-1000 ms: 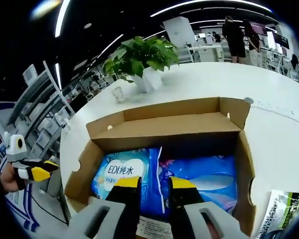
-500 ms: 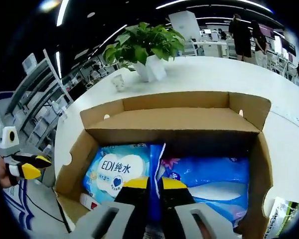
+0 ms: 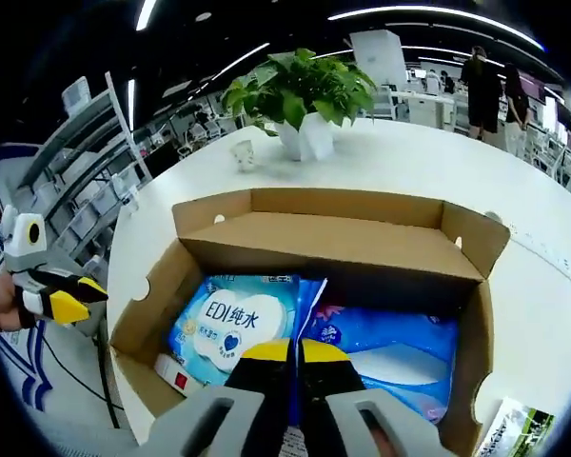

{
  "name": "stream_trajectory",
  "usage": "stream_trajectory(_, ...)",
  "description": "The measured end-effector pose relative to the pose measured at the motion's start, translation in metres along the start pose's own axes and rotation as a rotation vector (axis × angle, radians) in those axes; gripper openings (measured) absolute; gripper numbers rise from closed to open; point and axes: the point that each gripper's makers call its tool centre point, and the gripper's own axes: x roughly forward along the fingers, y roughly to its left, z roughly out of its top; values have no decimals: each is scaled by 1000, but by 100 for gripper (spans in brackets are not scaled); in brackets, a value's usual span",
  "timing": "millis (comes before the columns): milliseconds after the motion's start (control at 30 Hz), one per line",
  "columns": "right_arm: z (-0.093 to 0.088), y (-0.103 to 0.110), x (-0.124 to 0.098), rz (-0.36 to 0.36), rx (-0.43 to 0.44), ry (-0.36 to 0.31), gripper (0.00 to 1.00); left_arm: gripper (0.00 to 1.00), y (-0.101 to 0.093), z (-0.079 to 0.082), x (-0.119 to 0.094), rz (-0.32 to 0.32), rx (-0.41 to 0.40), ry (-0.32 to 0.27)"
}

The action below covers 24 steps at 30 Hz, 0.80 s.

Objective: Operate the shoe box by opening the lid, removing the specified soft item, and placing it in the target area until the item is outside and the box remains undamaged.

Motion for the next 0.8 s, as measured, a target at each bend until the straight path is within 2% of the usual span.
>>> stream_trajectory(400,10,-28,-31,-52,6,-50,0,29,-22,8,19,-44,40,15)
stream_trajectory(500,11,-33,-40,-64,-20,-52,0,28,-30,10,27,-59,59,26)
stream_trajectory(800,0,-52,-63,-119,23,-71,0,27,-43,9,45,-80,80,56)
